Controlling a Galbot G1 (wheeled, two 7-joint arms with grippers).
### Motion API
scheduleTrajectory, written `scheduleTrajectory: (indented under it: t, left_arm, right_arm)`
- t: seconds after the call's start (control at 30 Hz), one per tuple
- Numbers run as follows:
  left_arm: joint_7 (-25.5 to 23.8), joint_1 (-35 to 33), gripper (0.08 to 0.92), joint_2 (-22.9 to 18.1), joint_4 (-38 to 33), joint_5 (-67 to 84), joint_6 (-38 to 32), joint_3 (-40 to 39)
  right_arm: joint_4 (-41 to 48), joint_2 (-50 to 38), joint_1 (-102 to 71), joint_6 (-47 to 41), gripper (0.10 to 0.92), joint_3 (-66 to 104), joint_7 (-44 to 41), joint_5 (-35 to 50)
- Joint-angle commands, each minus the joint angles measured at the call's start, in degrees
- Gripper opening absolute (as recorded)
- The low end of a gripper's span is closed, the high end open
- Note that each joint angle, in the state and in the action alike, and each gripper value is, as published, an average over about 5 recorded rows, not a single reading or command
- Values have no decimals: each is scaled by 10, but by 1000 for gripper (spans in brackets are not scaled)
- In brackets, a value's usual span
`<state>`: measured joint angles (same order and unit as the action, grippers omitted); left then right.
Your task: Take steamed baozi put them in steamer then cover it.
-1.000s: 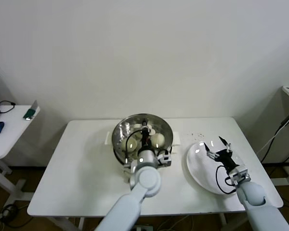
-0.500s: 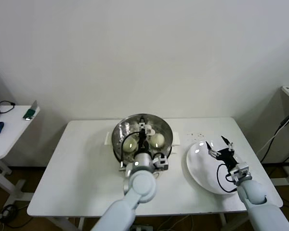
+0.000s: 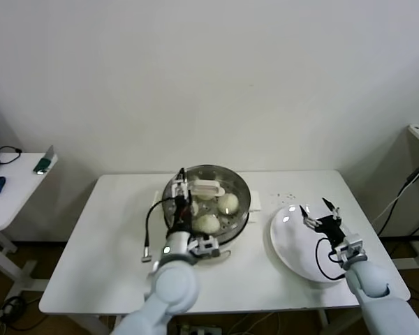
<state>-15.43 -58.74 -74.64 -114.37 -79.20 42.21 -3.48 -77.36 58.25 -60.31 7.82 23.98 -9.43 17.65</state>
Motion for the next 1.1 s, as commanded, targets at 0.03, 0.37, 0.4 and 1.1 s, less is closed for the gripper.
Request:
scheduleTrajectory:
  t: [0.03, 0.37, 0.4, 1.1]
  left_arm:
    - [120, -109, 823, 101, -129, 232, -54, 121]
    - [256, -266, 823, 46, -116, 580, -309, 372]
    - [259, -278, 823, 36, -110, 607, -330, 391]
    - [193, -306, 823, -59, 83, 839, -515, 441]
  right_arm:
    - [-18, 0, -12, -9, 823, 7, 2, 4]
    - [-45, 0, -39, -7, 823, 25, -3, 3]
    - [-48, 0, -42, -7, 823, 27, -5, 3]
    - [-127, 5, -122, -1, 823, 66, -20, 34]
